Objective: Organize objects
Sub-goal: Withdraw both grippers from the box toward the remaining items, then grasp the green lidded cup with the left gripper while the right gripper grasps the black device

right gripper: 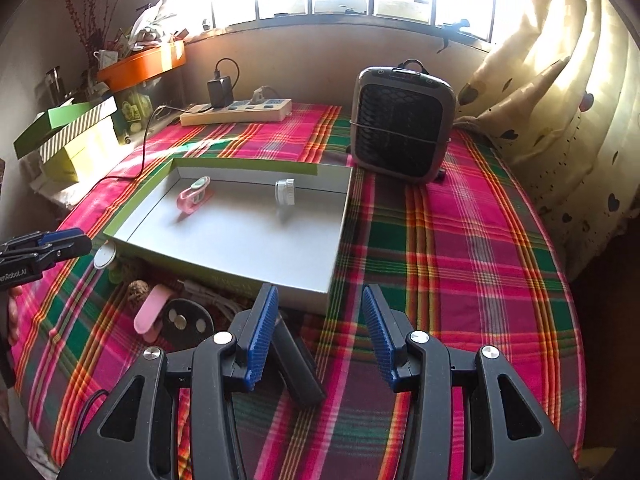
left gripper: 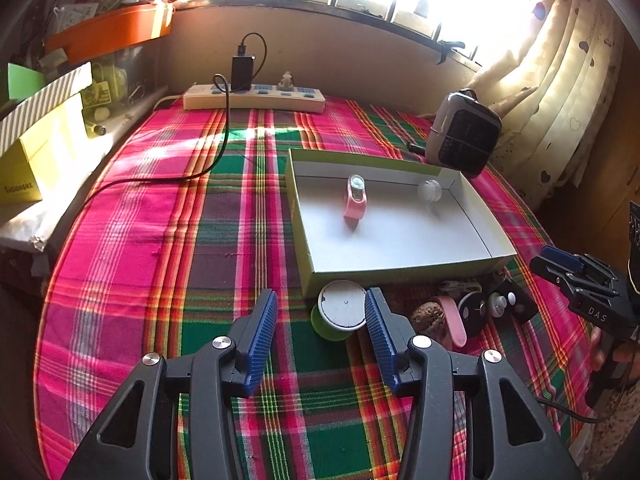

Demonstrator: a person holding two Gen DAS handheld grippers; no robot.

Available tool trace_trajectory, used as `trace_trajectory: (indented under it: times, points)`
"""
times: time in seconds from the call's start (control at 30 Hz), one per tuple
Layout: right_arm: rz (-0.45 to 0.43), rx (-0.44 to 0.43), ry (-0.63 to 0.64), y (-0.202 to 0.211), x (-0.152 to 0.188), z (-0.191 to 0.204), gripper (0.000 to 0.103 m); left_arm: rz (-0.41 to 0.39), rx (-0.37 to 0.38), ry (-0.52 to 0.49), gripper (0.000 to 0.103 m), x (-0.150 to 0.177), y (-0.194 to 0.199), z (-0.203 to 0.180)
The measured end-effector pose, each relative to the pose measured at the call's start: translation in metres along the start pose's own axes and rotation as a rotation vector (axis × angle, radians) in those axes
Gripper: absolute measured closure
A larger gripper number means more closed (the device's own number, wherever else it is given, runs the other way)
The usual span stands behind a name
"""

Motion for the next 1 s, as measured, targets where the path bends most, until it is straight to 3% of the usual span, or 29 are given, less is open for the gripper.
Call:
trace_trajectory:
  times: [0.43,1.0]
  points:
    - [0.056,-0.039,0.011,0.002,0.03,0.001,0.057,0.026,0.08,0.027,0.055,0.016,-0.002,-0.005]
    - [0.113,-0.067,0.04,-0.014,0.045,0.008,0.057,0.084,0.059,0.031,0.054,0.021,-0.032,-0.007]
Point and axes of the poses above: each gripper's, at about its wrist camera, not at the fingertips, and y roughly against the way its jaws point, z to its left, x to its underside, the point moved 1 cm from there along -y, roughly the way its jaws point, and after that the axes turned 12 degrees about -z, right-handed, at the moved point
